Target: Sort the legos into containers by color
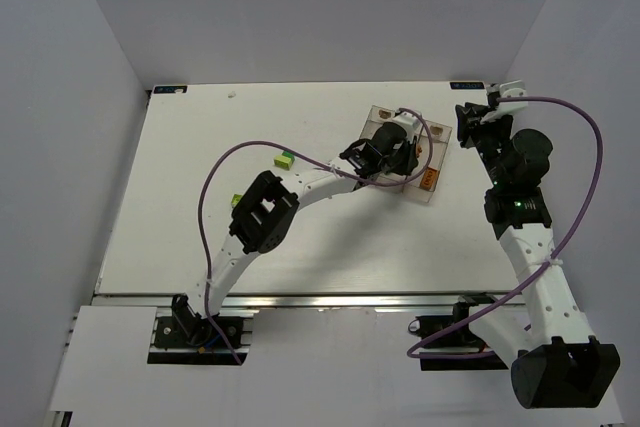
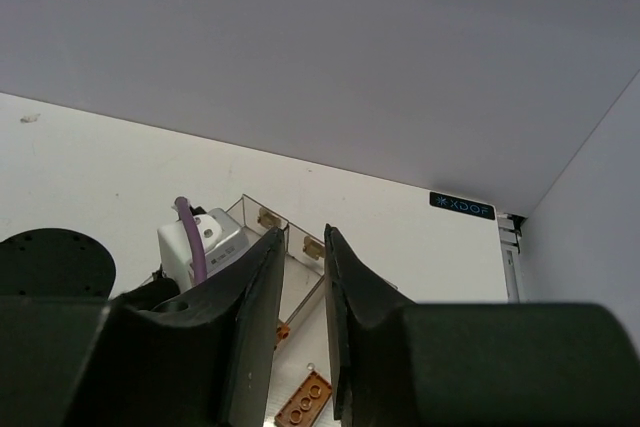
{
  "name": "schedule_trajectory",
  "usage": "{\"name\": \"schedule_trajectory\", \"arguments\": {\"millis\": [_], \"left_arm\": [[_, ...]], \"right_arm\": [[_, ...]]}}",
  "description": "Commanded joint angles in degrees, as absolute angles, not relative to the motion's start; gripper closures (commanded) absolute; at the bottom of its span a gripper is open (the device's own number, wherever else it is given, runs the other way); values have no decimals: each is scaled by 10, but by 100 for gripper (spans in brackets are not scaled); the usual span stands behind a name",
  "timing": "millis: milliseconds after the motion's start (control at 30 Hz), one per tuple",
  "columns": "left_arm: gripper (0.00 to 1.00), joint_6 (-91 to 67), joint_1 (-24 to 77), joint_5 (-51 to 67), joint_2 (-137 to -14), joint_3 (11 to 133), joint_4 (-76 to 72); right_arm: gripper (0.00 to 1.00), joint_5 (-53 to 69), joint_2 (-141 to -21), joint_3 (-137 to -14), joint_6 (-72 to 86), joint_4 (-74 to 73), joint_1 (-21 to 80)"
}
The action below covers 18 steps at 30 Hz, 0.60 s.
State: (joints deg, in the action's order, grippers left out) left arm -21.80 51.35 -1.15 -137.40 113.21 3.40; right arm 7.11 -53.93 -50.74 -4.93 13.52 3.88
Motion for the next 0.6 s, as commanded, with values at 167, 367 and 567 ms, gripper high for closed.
{"name": "schedule_trajectory", "arguments": {"millis": [167,367,567], "left_arm": [[73,-242,517,-6,-1386,1165,4],[71,-243,520,-1,-1390,1165,-13],[66,-243,522,-1,-1394,1165,-11]], "right_arm": [[71,84,-536,-505,-40,163,33],[71,93,-541,-506,-40,161,33],[70,98,-548,-505,-40,160,33]]}}
